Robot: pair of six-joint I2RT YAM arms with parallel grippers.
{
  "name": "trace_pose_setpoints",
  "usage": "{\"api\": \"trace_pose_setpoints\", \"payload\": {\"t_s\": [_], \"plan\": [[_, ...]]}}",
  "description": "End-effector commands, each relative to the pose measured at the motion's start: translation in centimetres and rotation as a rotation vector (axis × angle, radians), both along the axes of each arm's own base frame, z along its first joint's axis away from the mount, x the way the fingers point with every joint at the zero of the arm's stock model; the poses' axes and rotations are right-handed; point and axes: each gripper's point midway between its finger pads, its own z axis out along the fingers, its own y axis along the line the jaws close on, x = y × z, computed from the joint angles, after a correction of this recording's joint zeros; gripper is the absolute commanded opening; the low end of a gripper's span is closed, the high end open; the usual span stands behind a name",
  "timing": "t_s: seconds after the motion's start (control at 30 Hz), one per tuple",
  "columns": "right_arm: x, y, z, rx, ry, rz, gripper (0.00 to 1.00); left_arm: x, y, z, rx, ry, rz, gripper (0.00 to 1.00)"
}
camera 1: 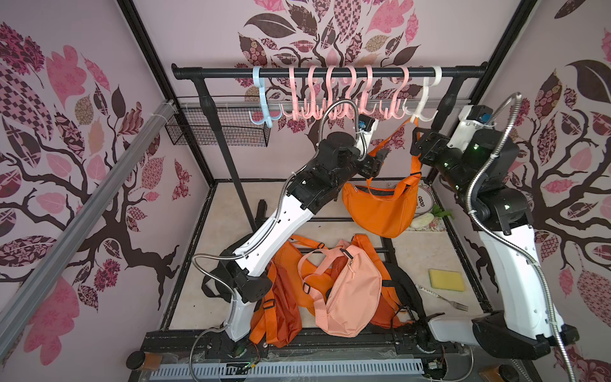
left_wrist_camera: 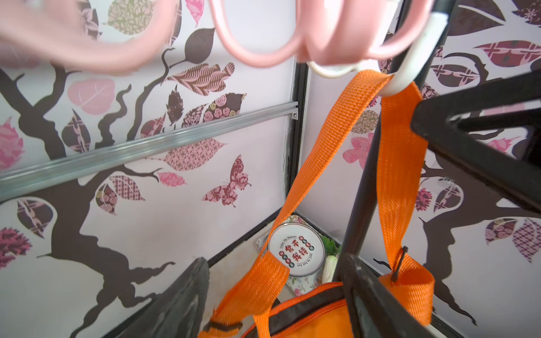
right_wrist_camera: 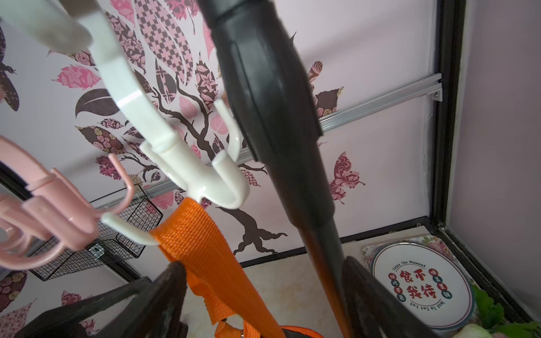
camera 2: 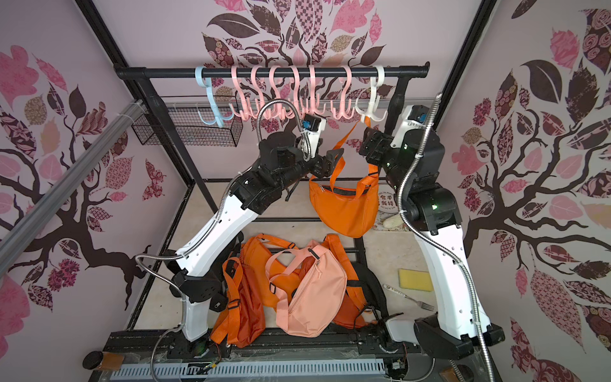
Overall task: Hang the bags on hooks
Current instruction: Hang the bag on the hook.
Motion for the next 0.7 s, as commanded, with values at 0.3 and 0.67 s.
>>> {"api": "trace_pose_setpoints", "payload": {"t_s": [0.3,0.67], "plan": [[-4.4,0.0,-0.1,0.056,-0.014,0.074,1.0,-3.1,4.3,-2.0,0.076,-0.011,0.023,0.98],[-7.9,2.6,-10.7,0.059,0.183,0.254,1.0,-8.4,12.0,-7.2,0.148,-0.006,0.097,0.98]]}}
